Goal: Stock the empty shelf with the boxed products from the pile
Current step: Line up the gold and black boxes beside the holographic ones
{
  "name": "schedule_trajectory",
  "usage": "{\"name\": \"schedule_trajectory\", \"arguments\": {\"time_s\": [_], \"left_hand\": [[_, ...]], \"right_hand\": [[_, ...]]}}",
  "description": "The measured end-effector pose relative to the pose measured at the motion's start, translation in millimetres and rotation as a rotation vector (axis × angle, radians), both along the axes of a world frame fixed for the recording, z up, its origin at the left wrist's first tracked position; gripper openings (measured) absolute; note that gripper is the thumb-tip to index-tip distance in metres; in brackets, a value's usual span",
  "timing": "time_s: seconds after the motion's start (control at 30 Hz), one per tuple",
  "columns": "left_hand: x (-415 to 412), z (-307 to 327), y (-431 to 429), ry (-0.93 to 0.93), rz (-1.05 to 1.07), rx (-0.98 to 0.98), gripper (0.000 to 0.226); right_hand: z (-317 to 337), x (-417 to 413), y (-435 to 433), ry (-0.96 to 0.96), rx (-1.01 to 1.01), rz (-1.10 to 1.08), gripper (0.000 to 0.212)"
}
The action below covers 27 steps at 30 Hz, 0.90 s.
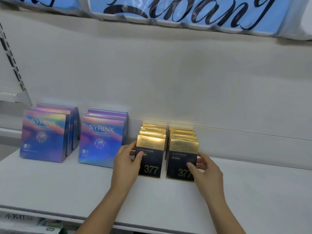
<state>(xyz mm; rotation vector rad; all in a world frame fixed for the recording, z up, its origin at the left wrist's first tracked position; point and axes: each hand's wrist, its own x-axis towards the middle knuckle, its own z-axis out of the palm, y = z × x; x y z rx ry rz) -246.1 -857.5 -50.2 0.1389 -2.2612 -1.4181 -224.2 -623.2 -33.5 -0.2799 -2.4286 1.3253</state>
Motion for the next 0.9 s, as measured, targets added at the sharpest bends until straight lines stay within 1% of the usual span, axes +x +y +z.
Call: {"name": "schedule_trajectory", "arguments": {"time_s": [0.13, 0.3, 0.43, 0.53, 0.6, 0.73, 0.8, 0.9], "left_hand": [[0.0, 1.1, 0.8, -0.004, -0.003, 0.011, 0.044], [4.9, 1.6, -1.7, 0.022, -0.027, 0.051, 0.045], [14.3, 15.6, -6.9, 0.111, -0.050, 0.097, 0.045], [26.3, 38.7, -5.3, 0.185, -0.161, 0.166, 0.041], [35.7, 50.7, -0.1, 0.216, -0.265, 0.190, 0.044], [50.7, 56.7, 14.4, 0.184, -0.473, 0.170, 0.059], [55.4, 53.8, 22.9, 0.156, -0.563, 0.164, 0.066], [64.4, 50.3, 41.7, 0.131, -0.688, 0.179, 0.068]], "right_hand": [[2.3, 1.0, -1.2, -0.016, 0.013, -0.003, 0.053], [6.0, 5.9, -2.0, -0.031, -0.029, 0.003, 0.057], [21.4, 17.8, -0.3, 0.047, -0.076, 0.002, 0.057], [40.6, 31.7, -3.3, 0.132, -0.141, 0.059, 0.055], [52.0, 44.8, -9.0, 0.173, -0.200, 0.124, 0.054], [62.8, 73.6, -15.4, 0.227, -0.284, 0.191, 0.053], [63.4, 87.6, -13.5, 0.240, -0.292, 0.184, 0.054], [62.6, 112.1, -1.8, 0.266, -0.293, 0.141, 0.054]]}}
